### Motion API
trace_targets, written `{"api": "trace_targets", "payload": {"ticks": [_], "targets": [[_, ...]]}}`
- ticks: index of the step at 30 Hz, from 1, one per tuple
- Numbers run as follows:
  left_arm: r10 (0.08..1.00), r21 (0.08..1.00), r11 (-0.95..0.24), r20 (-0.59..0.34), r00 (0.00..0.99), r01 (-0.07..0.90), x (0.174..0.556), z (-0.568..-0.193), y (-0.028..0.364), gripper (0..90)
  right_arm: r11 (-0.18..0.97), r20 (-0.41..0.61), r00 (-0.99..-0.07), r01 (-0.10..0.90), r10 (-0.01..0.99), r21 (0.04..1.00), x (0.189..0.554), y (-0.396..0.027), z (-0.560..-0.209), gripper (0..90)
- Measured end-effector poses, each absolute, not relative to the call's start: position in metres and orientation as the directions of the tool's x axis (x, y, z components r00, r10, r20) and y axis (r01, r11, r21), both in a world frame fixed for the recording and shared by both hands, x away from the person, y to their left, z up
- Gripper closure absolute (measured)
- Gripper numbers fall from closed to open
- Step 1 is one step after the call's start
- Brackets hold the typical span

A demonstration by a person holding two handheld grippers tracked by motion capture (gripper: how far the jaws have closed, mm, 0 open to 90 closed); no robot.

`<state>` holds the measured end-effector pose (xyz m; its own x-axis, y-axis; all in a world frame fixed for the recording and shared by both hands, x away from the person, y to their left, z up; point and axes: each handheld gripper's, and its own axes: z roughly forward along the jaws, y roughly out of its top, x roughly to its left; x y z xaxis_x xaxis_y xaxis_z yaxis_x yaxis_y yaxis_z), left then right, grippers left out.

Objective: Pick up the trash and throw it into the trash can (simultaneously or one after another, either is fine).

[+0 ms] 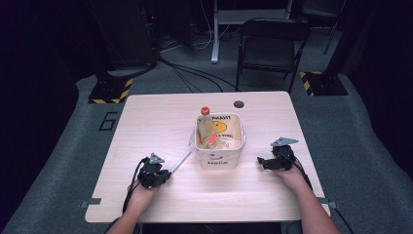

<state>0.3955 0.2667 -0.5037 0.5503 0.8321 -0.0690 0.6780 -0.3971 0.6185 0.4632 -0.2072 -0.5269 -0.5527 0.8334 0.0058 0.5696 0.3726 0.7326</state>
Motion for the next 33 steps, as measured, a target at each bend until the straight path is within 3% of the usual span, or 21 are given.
{"api": "trace_targets", "payload": {"ticks": [9, 33], "targets": [[0.834, 0.632, -0.351, -0.125, 0.538, 0.691, 0.396, -0.499, 0.278, 78.6, 0.373, 0.006, -0.553, 0.57, 0.833, 0.733, 0.463, -0.207, -0.527, 12.0], [0.826, 0.647, -0.38, -0.084, 0.557, 0.661, 0.395, -0.472, 0.291, 79.0, 0.373, 0.006, -0.553, 0.569, 0.833, 0.733, 0.463, -0.207, -0.527, 12.0]]}}
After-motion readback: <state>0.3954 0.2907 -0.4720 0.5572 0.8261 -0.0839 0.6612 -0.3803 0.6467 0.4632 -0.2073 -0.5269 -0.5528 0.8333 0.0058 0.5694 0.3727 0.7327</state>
